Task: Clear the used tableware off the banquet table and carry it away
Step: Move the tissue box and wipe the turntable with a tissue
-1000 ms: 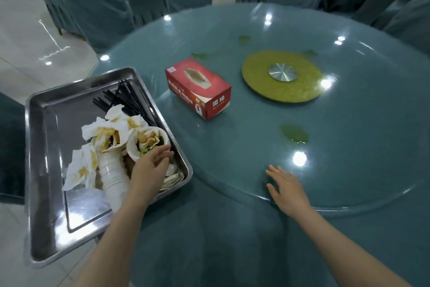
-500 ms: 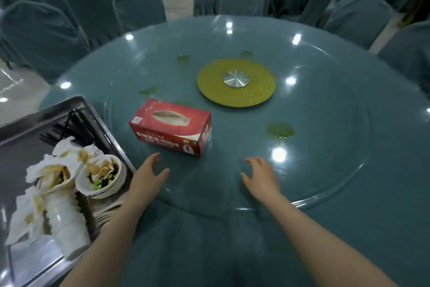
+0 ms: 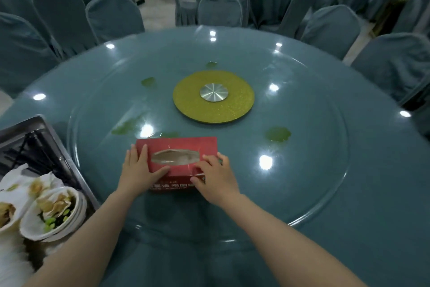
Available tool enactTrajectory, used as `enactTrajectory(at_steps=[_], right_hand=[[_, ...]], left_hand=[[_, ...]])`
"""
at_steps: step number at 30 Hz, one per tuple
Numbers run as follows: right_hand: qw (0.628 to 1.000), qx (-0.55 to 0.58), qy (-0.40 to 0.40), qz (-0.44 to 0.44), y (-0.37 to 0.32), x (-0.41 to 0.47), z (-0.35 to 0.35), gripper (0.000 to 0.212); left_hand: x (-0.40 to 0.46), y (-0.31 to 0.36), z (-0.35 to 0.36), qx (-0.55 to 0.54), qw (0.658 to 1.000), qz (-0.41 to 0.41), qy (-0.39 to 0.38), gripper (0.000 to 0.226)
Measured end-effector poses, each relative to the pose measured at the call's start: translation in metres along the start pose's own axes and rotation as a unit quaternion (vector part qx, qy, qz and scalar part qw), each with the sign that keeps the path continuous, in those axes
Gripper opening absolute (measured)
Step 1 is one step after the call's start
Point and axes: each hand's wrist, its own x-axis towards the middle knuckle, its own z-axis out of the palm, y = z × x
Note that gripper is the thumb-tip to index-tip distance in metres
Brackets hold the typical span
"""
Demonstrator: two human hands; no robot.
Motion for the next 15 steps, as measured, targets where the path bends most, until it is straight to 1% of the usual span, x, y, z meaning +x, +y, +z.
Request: enactTrajectory(at_steps=[2, 4, 7, 9, 11, 12, 15], right_hand=[[0.999, -0.039, 0.034, -0.008, 0.011, -0.001, -0.006, 0.039], [0.997, -0.049, 0.055, 0.006, 0.023, -0.004, -0.013, 0.036], [0.995, -0.032, 0.095, 0.025, 0.030, -0.003, -0.018, 0.030], [0.994, -0.018, 0.101, 0.027, 0.029, 0.007, -0.021, 0.024], [0.996, -0.033, 0.078, 0.026, 0.026, 0.019, -0.025, 0.020], [0.997, -0.054, 0.054, 0.022, 0.025, 0.025, -0.025, 0.019], [0.986, -0.160, -0.037, 0.000, 0.026, 0.041, -0.024, 0.019]], left_hand=[[0.001, 0.007, 0.009, 0.021, 1.000, 0.003, -0.010, 0.109], [-0.002, 0.013, 0.015, 0.030, 0.999, 0.013, -0.014, 0.110], [-0.013, 0.028, 0.024, 0.024, 0.999, 0.015, -0.027, 0.110], [-0.020, 0.041, 0.028, 0.026, 0.999, 0.011, -0.030, 0.110], [-0.025, 0.053, 0.029, 0.037, 0.999, 0.010, -0.037, 0.109], [-0.028, 0.058, 0.030, 0.041, 0.998, 0.011, -0.044, 0.109], [-0.035, 0.069, 0.032, 0.034, 0.997, 0.016, -0.069, 0.110]])
